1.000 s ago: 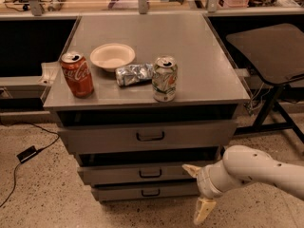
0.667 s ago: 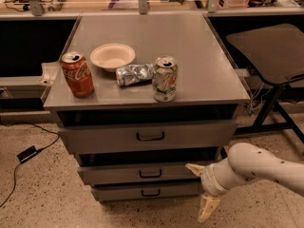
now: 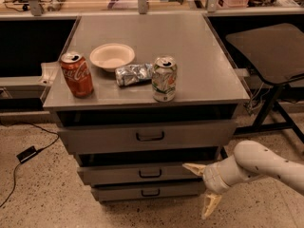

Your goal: Open middle drawer

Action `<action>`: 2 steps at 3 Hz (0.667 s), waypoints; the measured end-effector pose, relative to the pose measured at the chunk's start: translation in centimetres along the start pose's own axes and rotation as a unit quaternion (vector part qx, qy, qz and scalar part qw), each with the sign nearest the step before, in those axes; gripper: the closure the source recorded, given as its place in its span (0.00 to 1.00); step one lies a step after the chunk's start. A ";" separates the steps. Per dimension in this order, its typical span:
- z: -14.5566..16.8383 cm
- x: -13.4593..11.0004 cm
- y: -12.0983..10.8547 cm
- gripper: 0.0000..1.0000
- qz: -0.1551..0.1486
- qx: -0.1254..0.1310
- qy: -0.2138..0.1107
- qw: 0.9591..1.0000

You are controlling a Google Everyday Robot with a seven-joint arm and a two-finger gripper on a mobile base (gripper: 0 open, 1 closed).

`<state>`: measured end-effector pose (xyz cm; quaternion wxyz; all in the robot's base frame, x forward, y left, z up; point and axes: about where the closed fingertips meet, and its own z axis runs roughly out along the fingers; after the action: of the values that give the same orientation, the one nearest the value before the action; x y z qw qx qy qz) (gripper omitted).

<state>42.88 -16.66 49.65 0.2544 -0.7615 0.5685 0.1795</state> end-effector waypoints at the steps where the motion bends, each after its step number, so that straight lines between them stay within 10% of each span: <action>1: 0.0 0.3 -0.2 0.00 -0.014 0.000 0.007 1.000; 2: -0.4 1.2 -1.4 0.00 -0.002 0.007 0.023 1.000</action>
Offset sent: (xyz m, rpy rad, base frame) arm 0.0326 -0.0195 0.0026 -0.0722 -0.0342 -0.0522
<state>44.53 -17.54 49.57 0.2470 -0.7650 0.5736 0.1573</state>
